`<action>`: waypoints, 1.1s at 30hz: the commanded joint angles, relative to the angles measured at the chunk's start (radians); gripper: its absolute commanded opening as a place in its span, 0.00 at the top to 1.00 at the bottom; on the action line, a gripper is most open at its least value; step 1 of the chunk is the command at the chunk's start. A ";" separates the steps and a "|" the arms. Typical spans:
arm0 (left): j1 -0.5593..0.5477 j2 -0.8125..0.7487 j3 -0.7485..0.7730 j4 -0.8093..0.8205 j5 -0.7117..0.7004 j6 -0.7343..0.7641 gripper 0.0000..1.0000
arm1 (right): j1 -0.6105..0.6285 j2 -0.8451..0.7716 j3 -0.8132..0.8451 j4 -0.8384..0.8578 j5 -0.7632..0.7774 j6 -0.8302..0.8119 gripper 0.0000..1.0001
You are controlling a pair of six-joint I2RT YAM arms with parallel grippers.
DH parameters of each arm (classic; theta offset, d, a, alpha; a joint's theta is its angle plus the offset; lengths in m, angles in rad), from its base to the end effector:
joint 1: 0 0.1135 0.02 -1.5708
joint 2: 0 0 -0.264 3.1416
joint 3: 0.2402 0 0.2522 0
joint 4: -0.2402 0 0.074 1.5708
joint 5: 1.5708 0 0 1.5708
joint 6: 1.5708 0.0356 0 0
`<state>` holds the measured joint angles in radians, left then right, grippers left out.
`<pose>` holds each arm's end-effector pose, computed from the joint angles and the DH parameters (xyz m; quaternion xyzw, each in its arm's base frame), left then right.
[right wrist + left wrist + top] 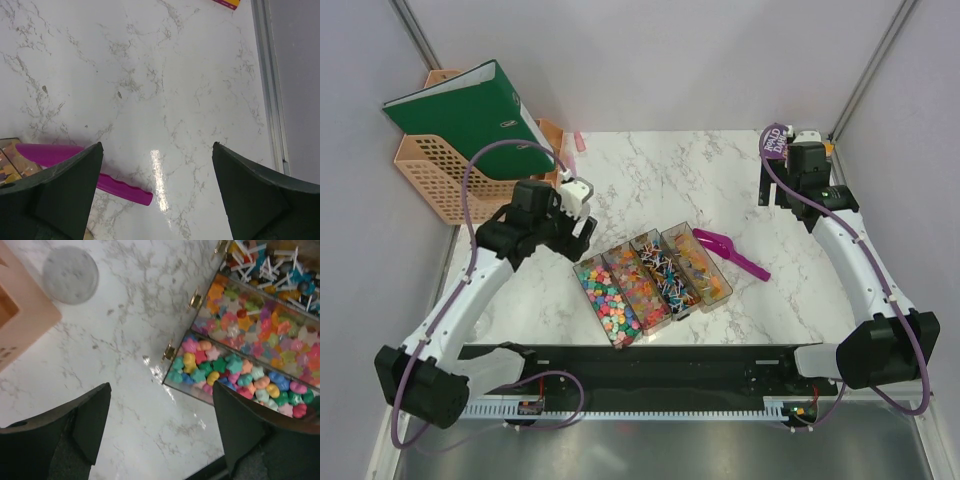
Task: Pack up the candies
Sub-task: Move the storage box to the center of the board.
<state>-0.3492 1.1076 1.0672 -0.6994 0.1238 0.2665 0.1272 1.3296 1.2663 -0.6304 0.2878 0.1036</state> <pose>0.2146 -0.0828 0.3260 0.3005 0.8627 -0.0732 0.4002 0.2873 0.0266 0.3451 0.0503 0.8967 -0.0806 0.4324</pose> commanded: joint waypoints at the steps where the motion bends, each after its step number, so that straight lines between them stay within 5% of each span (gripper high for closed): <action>1: -0.004 0.107 0.057 -0.227 0.093 -0.012 0.14 | 0.002 -0.009 -0.008 -0.005 -0.039 -0.014 0.02; 8: -0.004 0.138 0.022 -0.252 0.100 0.028 0.28 | 0.002 -0.006 -0.018 0.000 -0.110 -0.022 0.02; 26: -0.016 0.483 0.111 -0.074 0.010 0.025 0.32 | 0.000 0.000 -0.004 0.001 -0.099 -0.042 0.02; 33: -0.017 0.577 0.154 -0.058 0.043 0.022 0.50 | 0.002 0.002 -0.013 0.000 -0.085 -0.054 0.02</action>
<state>-0.3614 1.6577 1.1755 -0.7906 0.1596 0.2752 0.1272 1.3399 1.2499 -0.6437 0.1833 0.0628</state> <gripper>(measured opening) 0.503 0.982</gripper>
